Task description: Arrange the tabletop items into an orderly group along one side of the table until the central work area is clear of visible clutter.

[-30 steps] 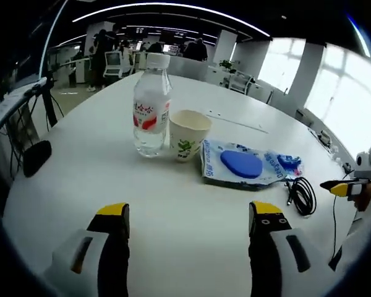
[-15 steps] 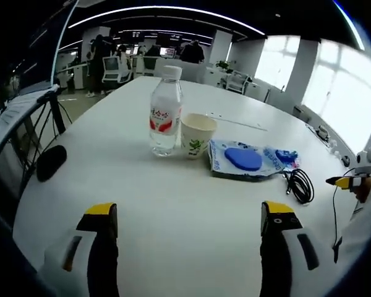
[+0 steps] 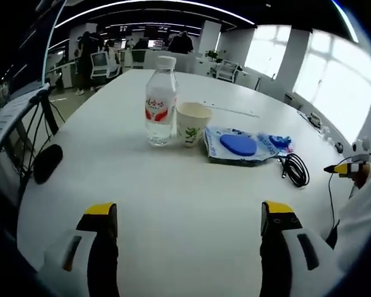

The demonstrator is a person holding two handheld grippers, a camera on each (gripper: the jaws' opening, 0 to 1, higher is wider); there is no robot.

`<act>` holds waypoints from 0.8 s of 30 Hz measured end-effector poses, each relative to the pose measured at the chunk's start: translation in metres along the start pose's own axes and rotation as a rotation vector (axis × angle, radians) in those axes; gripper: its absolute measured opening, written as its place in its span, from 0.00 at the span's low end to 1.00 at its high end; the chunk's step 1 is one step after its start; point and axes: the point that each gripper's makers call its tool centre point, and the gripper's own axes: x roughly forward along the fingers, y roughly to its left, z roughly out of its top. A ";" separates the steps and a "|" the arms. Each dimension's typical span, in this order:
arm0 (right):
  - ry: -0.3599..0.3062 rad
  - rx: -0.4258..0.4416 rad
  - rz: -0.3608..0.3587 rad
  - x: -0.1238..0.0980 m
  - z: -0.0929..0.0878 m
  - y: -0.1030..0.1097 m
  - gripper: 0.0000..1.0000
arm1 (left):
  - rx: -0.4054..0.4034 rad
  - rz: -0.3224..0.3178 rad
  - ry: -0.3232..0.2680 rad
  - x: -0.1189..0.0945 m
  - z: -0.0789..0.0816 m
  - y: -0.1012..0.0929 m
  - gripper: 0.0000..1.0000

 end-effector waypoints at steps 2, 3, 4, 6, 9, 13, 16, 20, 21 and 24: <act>0.006 0.007 0.003 -0.001 -0.002 0.001 0.68 | -0.004 -0.002 0.002 -0.001 -0.002 0.000 0.97; 0.007 0.013 0.005 -0.001 -0.003 0.002 0.68 | -0.009 -0.002 0.002 -0.001 -0.002 -0.001 0.96; 0.007 0.015 0.006 -0.002 -0.003 0.002 0.68 | -0.014 -0.003 0.004 -0.001 -0.002 -0.002 0.96; 0.013 0.020 0.008 -0.001 -0.004 0.003 0.68 | -0.013 -0.004 0.005 -0.001 -0.002 -0.004 0.96; 0.017 0.031 0.014 0.000 -0.005 0.005 0.68 | -0.014 -0.003 0.003 0.000 0.000 -0.005 0.95; 0.016 0.035 0.018 0.001 -0.004 0.006 0.68 | -0.016 -0.005 0.000 0.000 0.003 -0.006 0.95; 0.016 0.038 0.019 0.001 -0.003 0.007 0.68 | -0.018 -0.006 0.000 0.000 0.004 -0.006 0.93; 0.020 0.048 0.018 0.000 -0.006 0.006 0.68 | -0.015 -0.006 0.005 0.000 0.001 -0.008 0.93; 0.020 0.049 0.018 0.000 -0.006 0.007 0.68 | -0.015 -0.008 0.006 0.000 0.000 -0.007 0.93; 0.024 0.055 0.019 0.000 -0.008 0.006 0.67 | -0.012 -0.009 0.013 -0.002 -0.002 -0.007 0.93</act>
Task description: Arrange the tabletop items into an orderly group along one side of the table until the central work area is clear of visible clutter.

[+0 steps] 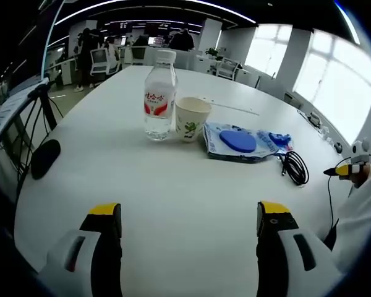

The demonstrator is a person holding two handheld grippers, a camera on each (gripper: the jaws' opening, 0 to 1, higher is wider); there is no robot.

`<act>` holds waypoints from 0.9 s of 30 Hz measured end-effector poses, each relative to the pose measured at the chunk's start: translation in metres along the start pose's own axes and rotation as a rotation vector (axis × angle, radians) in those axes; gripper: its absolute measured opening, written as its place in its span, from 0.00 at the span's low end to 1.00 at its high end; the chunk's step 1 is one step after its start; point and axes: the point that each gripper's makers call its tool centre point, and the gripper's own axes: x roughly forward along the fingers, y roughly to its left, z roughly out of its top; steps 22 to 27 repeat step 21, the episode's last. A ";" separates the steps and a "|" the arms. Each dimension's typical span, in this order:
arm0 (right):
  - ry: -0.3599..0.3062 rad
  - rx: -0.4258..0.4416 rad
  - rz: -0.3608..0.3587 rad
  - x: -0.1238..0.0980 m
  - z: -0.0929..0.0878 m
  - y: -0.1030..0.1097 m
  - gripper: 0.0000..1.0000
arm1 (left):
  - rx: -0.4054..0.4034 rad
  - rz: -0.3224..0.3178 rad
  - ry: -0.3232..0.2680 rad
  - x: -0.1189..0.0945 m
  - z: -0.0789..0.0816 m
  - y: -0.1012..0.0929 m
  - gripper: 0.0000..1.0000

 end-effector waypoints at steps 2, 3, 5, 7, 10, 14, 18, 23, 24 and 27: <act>0.001 0.004 0.000 0.000 0.000 0.000 0.67 | -0.004 0.002 -0.003 -0.002 0.001 0.001 0.92; 0.002 0.006 0.001 0.000 -0.001 0.000 0.67 | -0.008 0.001 -0.006 -0.003 0.001 0.001 0.92; 0.001 0.008 0.005 0.001 -0.001 0.001 0.67 | -0.010 0.003 -0.012 -0.003 0.002 0.001 0.92; 0.002 0.008 0.008 0.001 -0.001 0.002 0.67 | -0.015 0.002 -0.014 -0.004 0.002 0.000 0.91; 0.007 0.004 0.013 0.001 -0.002 0.004 0.67 | -0.015 -0.001 -0.012 -0.004 0.001 -0.001 0.90; 0.006 0.009 0.018 0.001 -0.004 0.005 0.67 | -0.014 -0.002 -0.011 -0.006 -0.001 -0.001 0.90; 0.002 0.018 0.017 -0.001 -0.004 0.005 0.67 | -0.015 0.003 -0.011 -0.008 -0.002 0.000 0.89; -0.006 0.025 0.018 -0.001 -0.004 0.004 0.67 | -0.016 0.006 -0.015 -0.010 -0.001 0.001 0.89; -0.006 0.025 0.018 -0.001 -0.004 0.004 0.67 | -0.016 0.006 -0.015 -0.010 -0.001 0.001 0.89; -0.006 0.025 0.018 -0.001 -0.004 0.004 0.67 | -0.016 0.006 -0.015 -0.010 -0.001 0.001 0.89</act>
